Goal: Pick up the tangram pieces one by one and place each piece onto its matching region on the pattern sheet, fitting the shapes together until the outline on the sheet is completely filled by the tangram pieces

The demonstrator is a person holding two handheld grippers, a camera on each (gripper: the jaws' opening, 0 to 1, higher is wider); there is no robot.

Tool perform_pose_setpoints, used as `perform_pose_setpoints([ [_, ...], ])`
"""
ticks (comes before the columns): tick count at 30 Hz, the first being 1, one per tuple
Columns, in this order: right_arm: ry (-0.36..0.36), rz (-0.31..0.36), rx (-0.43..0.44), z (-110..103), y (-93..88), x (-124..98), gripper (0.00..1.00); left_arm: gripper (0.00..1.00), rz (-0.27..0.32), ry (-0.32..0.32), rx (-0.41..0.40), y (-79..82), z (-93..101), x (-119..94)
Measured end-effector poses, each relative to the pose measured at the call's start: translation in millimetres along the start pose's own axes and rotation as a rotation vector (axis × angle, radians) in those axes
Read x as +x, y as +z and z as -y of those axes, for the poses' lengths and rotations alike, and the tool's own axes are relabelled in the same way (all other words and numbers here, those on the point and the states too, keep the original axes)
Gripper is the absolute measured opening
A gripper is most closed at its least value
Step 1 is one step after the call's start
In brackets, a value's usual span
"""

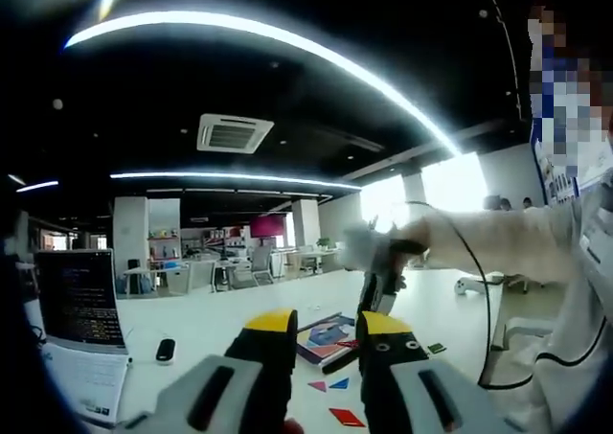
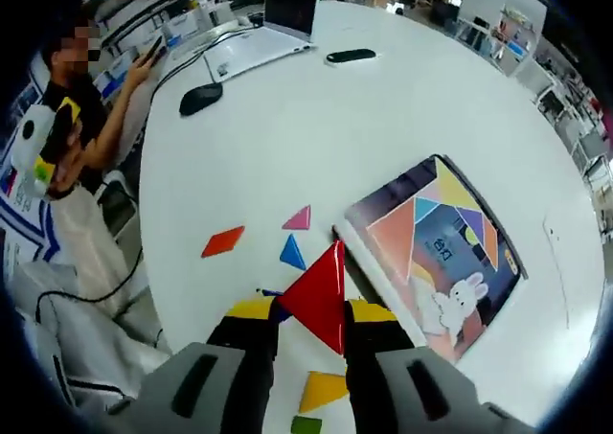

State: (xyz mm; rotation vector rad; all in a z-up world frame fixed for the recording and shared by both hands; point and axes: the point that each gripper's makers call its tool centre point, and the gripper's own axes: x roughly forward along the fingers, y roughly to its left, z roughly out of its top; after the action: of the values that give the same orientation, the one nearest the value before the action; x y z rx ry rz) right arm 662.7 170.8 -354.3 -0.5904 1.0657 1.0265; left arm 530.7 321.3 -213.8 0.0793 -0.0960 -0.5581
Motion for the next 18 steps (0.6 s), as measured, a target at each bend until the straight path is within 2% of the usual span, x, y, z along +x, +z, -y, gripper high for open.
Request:
perform_pose_setpoints([
  [3, -0.017, -0.002, 0.077, 9, 7.3, -1, 0.28, 0.28, -0.013, -0.014, -0.003, -3.6, 2.8, 0],
  [6, -0.031, -0.024, 0.095, 18, 9.1, 1, 0.28, 0.28, -0.041, -0.044, -0.014, -13.7, 8.8, 0],
  [7, -0.039, -0.033, 0.097, 22, 9.6, 2, 0.28, 0.27, -0.058, -0.059, -0.021, -20.0, 10.8, 1],
  [10, -0.051, -0.044, 0.135, 31, 15.4, 6, 0.28, 0.27, -0.173, -0.098, -0.018, -46.2, 9.8, 11],
  [14, -0.041, -0.037, 0.185, 35, 24.1, 9, 0.28, 0.27, -0.214, -0.189, -0.081, -62.0, 15.2, 23],
  [16, -0.049, -0.047, 0.206, 39, 25.4, 11, 0.28, 0.28, -0.248, -0.198, -0.083, -70.8, 14.7, 25],
  [18, -0.055, -0.054, 0.231, 44, 26.4, 14, 0.28, 0.28, -0.256, -0.194, -0.077, -73.3, 13.8, 25],
])
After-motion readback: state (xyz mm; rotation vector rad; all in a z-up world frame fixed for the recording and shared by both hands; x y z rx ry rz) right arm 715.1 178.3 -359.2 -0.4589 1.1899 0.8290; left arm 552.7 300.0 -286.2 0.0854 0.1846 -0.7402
